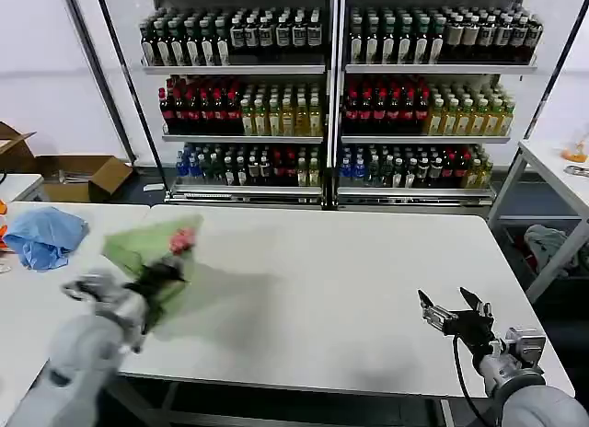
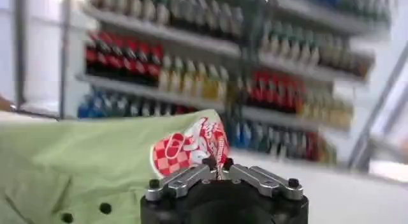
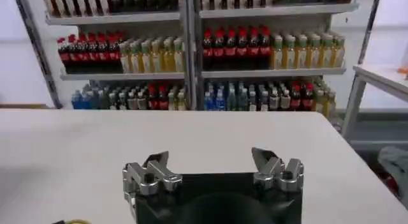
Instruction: Fold and organize the clothes.
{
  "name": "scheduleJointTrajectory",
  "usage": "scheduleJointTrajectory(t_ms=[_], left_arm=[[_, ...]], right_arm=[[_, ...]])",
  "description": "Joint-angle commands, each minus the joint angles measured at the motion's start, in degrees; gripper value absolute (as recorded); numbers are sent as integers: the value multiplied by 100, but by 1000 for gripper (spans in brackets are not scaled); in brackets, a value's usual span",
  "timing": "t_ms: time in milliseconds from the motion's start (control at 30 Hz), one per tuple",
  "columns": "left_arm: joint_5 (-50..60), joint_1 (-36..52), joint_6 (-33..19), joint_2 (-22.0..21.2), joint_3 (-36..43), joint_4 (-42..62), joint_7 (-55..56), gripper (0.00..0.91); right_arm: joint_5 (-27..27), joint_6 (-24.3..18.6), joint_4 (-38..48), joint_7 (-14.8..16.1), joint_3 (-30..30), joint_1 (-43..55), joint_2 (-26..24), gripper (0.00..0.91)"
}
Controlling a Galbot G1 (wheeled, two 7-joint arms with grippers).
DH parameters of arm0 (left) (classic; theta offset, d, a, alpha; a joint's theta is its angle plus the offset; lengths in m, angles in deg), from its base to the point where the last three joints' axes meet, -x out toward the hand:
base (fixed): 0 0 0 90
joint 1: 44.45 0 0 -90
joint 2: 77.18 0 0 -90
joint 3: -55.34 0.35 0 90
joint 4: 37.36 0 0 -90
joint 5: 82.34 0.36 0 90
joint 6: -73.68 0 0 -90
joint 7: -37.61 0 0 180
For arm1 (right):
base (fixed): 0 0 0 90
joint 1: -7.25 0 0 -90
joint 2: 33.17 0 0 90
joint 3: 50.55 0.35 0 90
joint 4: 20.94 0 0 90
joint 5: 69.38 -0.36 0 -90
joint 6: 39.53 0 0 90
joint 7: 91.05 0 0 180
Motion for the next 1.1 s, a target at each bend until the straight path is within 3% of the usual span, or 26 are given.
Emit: scheduleJointTrajectory(t_ms=[33,400,433,467,500,633,733,900,1033,1100], left_arm=[[2223,1663,97,-1485,3442,1191,61,20],[1725,2764,-152,-2421,4194,2760,422,30],[1729,2810,-218,-2560,4206,2854,481,131],[1753,2862,-298,-2622,4214,2939,469,564],[1937,2907,-576,-2744,4250,3049,397,907],[1894,2778,-1256,-2804,4250,2744,451,907],[1516,2508,-1720,-2436,4235,2225,564,907],[1014,1582,-1680,-1710,3291,866,489,907],[669,714,-1547,-1201,2287,-32,458,907],[676,34,-1586,-968,1754,-441,496,907]], right_arm=[[1,-23,21,13,113,-104,-8,907],[27,-31,11,26,120,-111,84,907],[27,-30,13,25,118,-91,81,907],[26,-23,23,27,108,-64,77,907],[26,-15,24,34,100,-33,67,907],[-4,5,17,17,37,126,34,907],[-25,-35,93,-17,-112,258,4,907],[-462,-128,403,-230,-573,1030,95,907],[-843,-92,982,-499,-1381,1747,344,907],[-1142,-5,1494,-821,-1908,2244,655,907]])
